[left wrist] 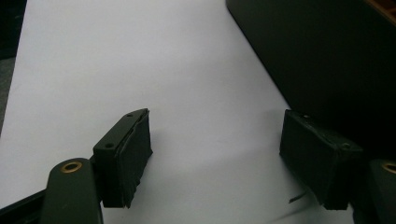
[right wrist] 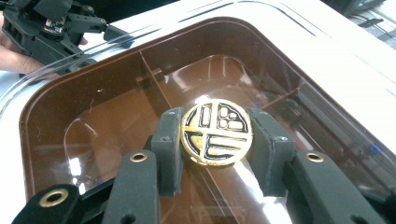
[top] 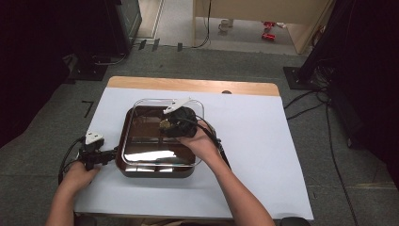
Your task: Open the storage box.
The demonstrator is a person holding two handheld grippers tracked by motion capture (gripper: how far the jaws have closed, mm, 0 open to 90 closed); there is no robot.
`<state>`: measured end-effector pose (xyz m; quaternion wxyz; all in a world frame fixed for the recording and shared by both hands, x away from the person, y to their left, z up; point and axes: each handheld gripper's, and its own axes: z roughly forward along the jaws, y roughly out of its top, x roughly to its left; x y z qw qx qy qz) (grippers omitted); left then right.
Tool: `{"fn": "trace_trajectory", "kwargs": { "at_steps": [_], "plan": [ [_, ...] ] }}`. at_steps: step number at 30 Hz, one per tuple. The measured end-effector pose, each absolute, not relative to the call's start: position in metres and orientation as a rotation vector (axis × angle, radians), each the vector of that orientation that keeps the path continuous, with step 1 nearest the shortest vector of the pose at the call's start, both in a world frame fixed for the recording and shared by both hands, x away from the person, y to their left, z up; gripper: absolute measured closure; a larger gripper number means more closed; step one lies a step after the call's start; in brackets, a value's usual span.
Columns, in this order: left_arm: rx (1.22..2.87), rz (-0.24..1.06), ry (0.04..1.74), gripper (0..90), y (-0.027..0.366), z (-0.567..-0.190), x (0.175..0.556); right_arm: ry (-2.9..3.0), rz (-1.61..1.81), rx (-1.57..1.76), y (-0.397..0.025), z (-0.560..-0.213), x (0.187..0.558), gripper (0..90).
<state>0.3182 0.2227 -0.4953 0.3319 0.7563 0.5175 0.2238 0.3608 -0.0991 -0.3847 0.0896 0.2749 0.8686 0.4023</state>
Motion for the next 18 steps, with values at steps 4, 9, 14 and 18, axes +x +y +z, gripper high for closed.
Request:
{"fn": "trace_trajectory", "kwargs": {
  "at_steps": [4,9,14,18],
  "plan": [
    [1.976,0.585,1.353,24.9,0.223,-0.495,0.318,2.571,1.208,0.834,-0.110,-0.380,0.361,59.0],
    [1.976,0.585,1.353,24.9,0.223,-0.495,0.318,2.551,1.217,0.865,-0.125,-0.377,0.360,59.0],
    [1.976,0.585,1.353,24.9,0.223,-0.495,0.318,2.528,1.222,0.896,-0.140,-0.375,0.360,59.0],
    [1.976,0.585,1.353,24.9,0.223,-0.495,0.318,2.513,1.227,0.916,-0.152,-0.372,0.359,59.0]
  ]
}}
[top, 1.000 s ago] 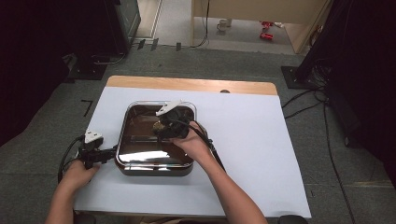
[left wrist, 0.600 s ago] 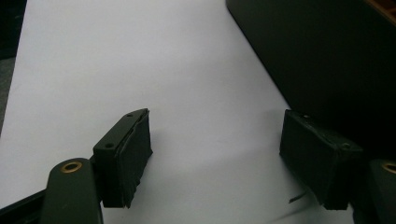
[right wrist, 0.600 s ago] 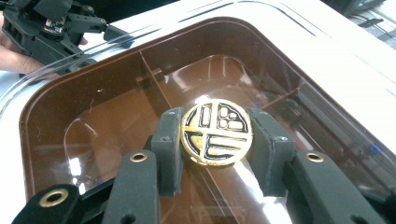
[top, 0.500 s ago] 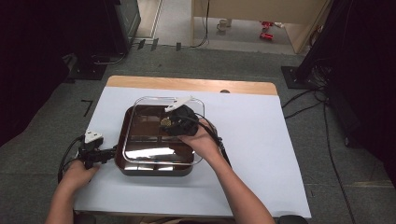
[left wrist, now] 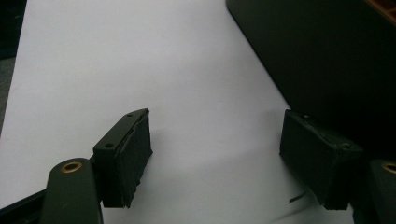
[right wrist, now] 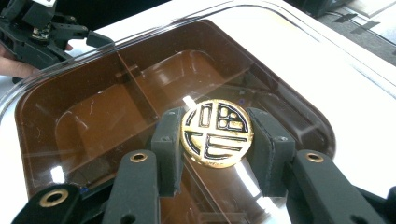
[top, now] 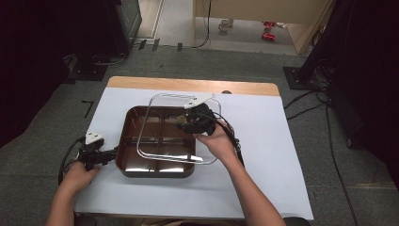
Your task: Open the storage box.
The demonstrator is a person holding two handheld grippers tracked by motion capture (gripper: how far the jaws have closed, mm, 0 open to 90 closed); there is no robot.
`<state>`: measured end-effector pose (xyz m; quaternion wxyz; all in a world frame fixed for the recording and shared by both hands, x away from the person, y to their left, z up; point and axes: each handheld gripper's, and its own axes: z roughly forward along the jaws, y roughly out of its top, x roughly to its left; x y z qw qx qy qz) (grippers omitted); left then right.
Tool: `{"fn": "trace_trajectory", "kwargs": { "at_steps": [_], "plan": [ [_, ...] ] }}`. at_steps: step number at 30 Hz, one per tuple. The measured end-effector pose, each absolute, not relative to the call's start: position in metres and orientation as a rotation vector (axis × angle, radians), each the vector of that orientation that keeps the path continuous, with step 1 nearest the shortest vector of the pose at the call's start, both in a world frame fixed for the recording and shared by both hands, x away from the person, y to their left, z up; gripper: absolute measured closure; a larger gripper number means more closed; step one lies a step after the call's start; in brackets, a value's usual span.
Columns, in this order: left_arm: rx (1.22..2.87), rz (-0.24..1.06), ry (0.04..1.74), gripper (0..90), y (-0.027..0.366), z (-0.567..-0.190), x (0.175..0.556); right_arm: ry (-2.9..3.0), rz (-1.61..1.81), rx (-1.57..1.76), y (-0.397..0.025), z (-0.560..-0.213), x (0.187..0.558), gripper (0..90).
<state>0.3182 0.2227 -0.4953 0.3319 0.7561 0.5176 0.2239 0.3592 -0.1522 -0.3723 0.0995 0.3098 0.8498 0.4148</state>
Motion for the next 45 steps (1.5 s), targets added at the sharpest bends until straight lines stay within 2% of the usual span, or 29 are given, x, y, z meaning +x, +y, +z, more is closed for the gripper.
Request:
{"fn": "trace_trajectory", "kwargs": {
  "at_steps": [21,45],
  "plan": [
    [1.975,0.585,1.353,24.9,0.223,-0.495,0.318,2.453,1.211,0.992,-0.214,-0.366,0.350,59.0],
    [1.975,0.584,1.353,24.9,0.223,-0.495,0.318,2.398,1.214,1.065,-0.270,-0.377,0.334,59.0]
  ]
}}
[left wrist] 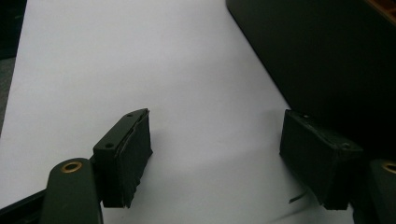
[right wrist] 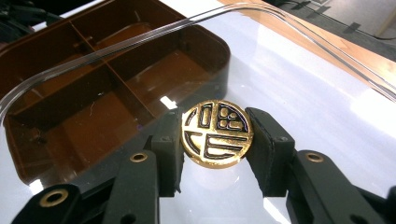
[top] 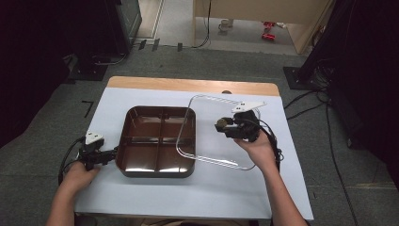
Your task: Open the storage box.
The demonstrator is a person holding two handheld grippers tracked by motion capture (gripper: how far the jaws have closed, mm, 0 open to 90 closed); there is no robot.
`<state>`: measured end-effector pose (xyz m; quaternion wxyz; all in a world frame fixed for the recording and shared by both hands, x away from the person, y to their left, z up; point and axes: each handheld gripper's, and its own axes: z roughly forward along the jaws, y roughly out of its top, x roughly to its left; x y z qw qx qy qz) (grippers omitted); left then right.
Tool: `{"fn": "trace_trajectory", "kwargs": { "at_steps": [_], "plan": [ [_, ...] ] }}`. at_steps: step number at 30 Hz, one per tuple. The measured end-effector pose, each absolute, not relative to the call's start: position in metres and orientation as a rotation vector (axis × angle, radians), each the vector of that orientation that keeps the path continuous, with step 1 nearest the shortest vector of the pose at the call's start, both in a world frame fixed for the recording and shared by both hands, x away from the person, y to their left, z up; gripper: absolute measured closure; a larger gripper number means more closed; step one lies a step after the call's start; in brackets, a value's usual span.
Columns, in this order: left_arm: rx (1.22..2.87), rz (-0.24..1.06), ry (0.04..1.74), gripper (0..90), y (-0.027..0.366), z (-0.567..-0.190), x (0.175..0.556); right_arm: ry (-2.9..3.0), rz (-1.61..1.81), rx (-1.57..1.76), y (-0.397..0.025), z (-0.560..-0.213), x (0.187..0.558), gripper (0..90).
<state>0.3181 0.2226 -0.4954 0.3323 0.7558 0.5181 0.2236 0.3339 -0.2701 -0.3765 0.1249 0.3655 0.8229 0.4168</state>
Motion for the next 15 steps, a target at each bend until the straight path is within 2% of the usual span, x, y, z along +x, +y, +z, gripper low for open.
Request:
{"fn": "trace_trajectory", "kwargs": {
  "at_steps": [15],
  "plan": [
    [1.977,0.584,1.353,24.9,0.223,-0.495,0.318,2.360,1.167,1.133,-0.305,-0.388,0.325,59.0]
  ]
}}
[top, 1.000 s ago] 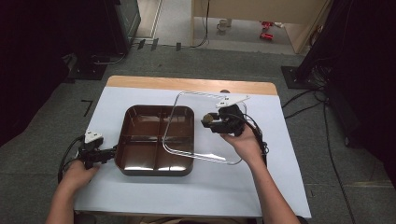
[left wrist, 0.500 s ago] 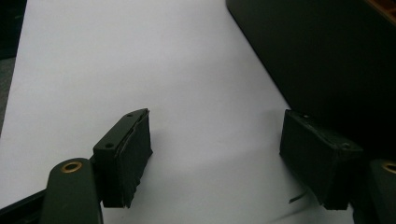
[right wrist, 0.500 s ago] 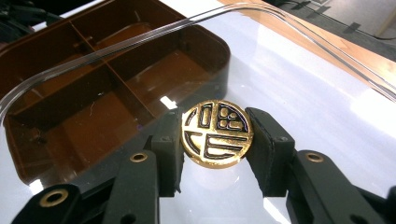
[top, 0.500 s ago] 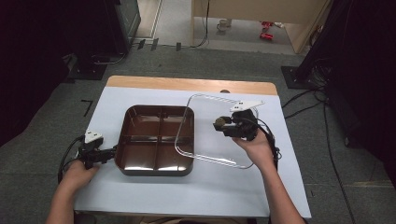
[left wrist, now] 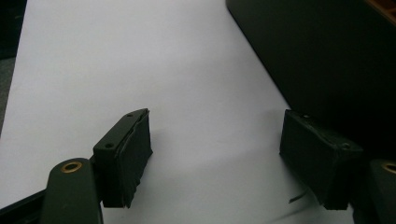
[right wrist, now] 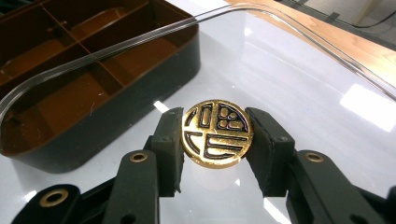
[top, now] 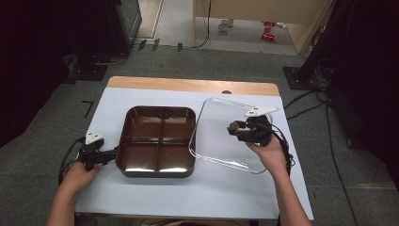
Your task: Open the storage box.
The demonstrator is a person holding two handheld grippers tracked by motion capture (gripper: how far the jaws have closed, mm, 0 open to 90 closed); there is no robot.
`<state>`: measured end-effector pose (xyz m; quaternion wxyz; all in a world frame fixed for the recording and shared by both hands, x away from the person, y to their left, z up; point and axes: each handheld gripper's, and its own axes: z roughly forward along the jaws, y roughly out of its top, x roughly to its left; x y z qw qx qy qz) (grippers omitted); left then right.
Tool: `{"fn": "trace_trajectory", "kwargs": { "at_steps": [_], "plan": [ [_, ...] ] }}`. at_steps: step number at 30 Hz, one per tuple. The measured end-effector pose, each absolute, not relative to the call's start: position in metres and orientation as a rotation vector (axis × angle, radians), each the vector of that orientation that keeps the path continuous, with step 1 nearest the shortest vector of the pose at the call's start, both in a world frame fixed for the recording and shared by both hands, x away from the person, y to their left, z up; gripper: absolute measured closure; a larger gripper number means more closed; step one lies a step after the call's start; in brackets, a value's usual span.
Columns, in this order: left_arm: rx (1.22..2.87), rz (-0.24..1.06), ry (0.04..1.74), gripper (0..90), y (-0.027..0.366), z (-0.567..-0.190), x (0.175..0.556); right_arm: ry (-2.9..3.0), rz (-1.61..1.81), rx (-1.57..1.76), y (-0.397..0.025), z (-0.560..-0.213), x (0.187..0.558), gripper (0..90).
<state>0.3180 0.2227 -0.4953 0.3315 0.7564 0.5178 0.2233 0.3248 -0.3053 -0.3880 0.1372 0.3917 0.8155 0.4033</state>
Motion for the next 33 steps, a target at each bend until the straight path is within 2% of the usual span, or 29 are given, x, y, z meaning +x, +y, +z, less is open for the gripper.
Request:
{"fn": "trace_trajectory", "kwargs": {
  "at_steps": [19,33],
  "plan": [
    [1.977,0.584,1.353,24.9,0.223,-0.495,0.318,2.363,1.149,1.177,-0.333,-0.417,0.334,59.0],
    [1.977,0.584,1.353,25.0,0.223,-0.495,0.318,2.319,1.107,1.214,-0.328,-0.439,0.355,59.0]
  ]
}}
